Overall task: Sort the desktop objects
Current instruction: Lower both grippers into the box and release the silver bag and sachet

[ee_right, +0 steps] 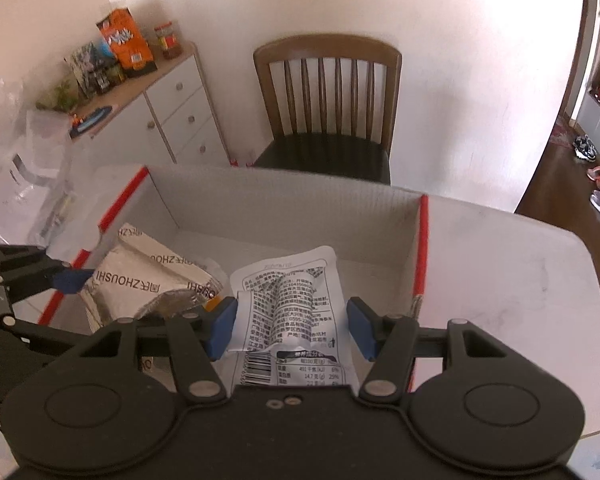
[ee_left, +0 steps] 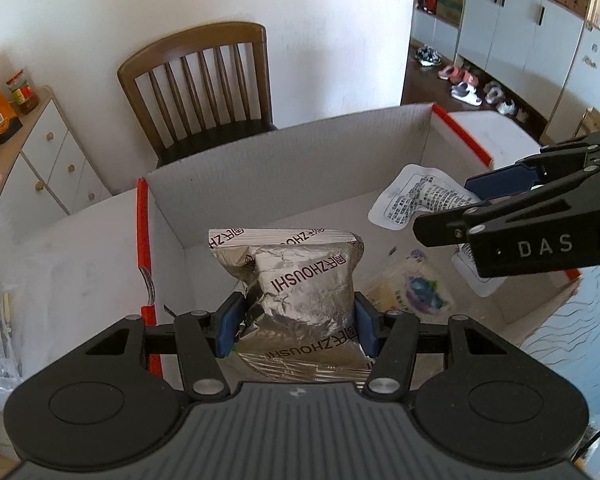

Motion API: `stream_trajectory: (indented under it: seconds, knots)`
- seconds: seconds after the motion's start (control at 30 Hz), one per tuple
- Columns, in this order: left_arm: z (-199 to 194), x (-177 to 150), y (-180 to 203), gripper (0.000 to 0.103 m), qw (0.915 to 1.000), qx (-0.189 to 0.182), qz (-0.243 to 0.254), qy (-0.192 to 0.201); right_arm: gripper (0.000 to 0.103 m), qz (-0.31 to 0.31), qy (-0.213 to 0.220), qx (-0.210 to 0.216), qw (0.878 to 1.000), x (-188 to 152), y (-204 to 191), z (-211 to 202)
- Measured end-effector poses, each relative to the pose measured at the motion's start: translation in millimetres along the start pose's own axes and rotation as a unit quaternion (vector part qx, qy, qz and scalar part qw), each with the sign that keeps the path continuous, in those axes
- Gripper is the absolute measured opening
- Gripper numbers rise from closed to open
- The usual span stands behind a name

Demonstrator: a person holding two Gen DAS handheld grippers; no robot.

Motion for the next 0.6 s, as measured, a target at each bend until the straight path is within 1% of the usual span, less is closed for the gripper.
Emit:
stream_trajectory:
  seconds: [0.13,0.33,0.5,0.6]
  knots:
    - [9,-4,-4,0.056,1.0,0.002,-0.001,-0.008,0.059,-0.002,-0.009,0.004,1.0,-4,-7,10]
    - [19,-11,-9,0.056,0.9998,0.006,0.003,-0.02,0.059,-0.016,-0.035,-0.004,0.999,-13,-11,25]
    - [24,-15,-11,0.056,0.9996,0.003,-0.003,-0.027,0.059,-0.024,-0.046,0.003,0.999,-19,-15,29]
    - [26,-16,-9,0.056,0.9996,0.002,0.005,-0.029,0.059,-0.026,-0.051,0.003,0.998,-23,-15,30]
Point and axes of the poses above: each gripper's, at about its wrist camera, not at the fingertips, and z roughly the way its jaws point, y to its right, x to its top, the point moved 2 cm from there along z, roughly the way its jaws point, and after that the axes turned 15 degrees about y, right-handed, at the moved point
